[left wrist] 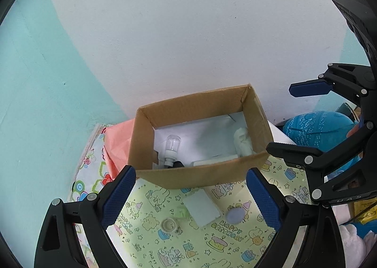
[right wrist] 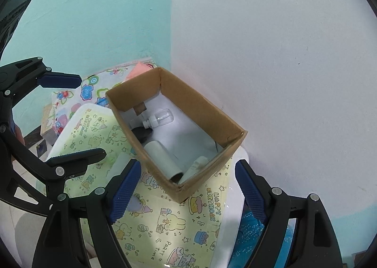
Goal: Organize objects
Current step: 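Withdraw both open tools from the box back over the tray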
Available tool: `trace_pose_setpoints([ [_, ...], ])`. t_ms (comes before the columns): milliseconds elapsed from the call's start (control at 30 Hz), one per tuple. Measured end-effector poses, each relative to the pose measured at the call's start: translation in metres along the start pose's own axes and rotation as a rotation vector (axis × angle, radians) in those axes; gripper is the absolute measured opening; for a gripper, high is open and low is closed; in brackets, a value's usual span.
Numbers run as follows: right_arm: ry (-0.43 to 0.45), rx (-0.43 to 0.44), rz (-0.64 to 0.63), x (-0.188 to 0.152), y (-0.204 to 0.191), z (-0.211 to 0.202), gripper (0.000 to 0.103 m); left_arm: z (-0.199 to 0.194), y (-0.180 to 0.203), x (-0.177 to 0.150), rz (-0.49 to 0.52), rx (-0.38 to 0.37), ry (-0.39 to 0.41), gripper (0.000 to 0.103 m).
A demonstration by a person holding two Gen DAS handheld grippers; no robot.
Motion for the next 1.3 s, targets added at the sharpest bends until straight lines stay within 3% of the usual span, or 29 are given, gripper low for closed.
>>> trace_pose_setpoints([
  [667, 0.037, 0.012, -0.041, -0.015, -0.035, -0.04, 0.084, -0.054, 0.007, -0.033, -0.041, 0.017, 0.031, 0.096],
  [833, 0.043, 0.009, -0.058, -0.019, -0.042, -0.048, 0.084, -0.061, 0.01, -0.037, -0.04, 0.014, 0.036, 0.096],
  [867, 0.022, -0.03, -0.018, -0.02, -0.042, -0.049, 0.084, -0.062, 0.01, -0.038, -0.039, 0.014, 0.038, 0.096],
  [1300, 0.002, -0.004, -0.033, -0.031, -0.06, -0.044, 0.084, -0.068, 0.01, -0.057, -0.046, 0.021, 0.025, 0.096],
])
Point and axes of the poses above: each gripper's, at about its wrist camera, not at the fingertips, and z roughly the way its jaws point, y to its right, x to its top, the point moved 3 cm from there along z, roughly the way its jaws point, and after that the axes turned 4 degrees about y, right-handed, at the moved point
